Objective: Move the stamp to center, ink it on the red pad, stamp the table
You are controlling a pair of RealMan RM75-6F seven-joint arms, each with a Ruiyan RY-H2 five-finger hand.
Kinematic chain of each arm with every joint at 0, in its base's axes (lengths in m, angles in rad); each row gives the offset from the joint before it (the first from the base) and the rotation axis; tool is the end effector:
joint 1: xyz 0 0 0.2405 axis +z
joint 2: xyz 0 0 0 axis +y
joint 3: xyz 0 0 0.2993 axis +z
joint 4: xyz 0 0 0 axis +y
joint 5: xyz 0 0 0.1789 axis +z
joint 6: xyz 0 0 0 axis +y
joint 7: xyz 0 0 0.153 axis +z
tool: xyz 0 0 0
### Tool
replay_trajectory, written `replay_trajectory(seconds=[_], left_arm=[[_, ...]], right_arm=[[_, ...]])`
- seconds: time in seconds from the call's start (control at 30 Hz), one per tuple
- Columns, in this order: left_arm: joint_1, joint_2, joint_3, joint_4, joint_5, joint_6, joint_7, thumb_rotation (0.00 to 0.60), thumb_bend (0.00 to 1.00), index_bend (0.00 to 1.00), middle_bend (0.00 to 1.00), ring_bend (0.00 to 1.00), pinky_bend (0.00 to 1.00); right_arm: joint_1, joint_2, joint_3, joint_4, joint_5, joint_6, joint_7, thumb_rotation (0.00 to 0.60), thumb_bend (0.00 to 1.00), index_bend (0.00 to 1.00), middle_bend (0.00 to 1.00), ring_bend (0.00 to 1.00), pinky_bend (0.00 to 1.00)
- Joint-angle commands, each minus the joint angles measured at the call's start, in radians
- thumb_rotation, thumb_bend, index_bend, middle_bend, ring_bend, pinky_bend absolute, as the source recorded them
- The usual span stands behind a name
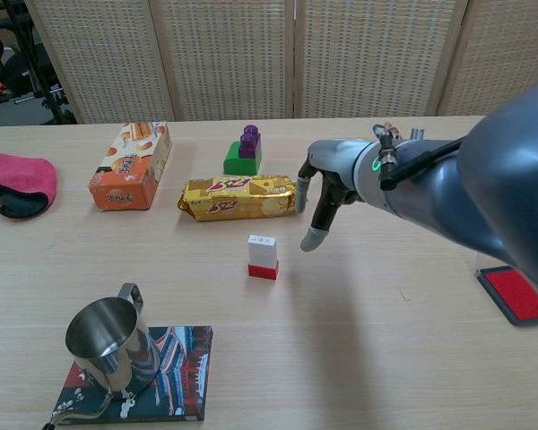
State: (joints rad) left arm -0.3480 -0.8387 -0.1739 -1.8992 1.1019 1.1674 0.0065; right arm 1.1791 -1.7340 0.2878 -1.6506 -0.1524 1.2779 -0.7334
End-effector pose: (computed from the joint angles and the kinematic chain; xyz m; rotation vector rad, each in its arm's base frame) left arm -0.2798 0.2784 0.2647 -1.3429 -1.0955 -0.8694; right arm -0.0658 -0.3891 -0.0438 1.6705 -1.2861 0.6652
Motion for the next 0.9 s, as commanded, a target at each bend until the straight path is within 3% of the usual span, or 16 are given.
replay_trajectory(seconds=[0.03, 0.4, 0.9], left_arm=[[0.000, 0.000, 0.000, 0.000, -0.001, -0.001, 0.001, 0.600, 0.09, 0.00, 0.00, 0.00, 0.00], [-0.006, 0.000, -0.002, 0.004, -0.012, -0.020, -0.003, 0.600, 0.09, 0.00, 0.00, 0.00, 0.00], [-0.009, 0.004, -0.007, 0.011, -0.023, -0.030, -0.014, 0.600, 0.10, 0.00, 0.00, 0.00, 0.00]], right_arm=[[-0.006, -0.015, 0.014, 0.016, 0.008, -0.010, -0.008, 0.600, 0.04, 0.40, 0.98, 1.00, 1.00], [-0.018, -0.073, 0.069, 0.088, 0.047, -0.071, -0.009, 0.600, 0.20, 0.42, 0.98, 1.00, 1.00], [-0.022, -0.149, 0.114, 0.194, 0.037, -0.096, -0.015, 0.600, 0.26, 0.47, 0.99, 1.00, 1.00]])
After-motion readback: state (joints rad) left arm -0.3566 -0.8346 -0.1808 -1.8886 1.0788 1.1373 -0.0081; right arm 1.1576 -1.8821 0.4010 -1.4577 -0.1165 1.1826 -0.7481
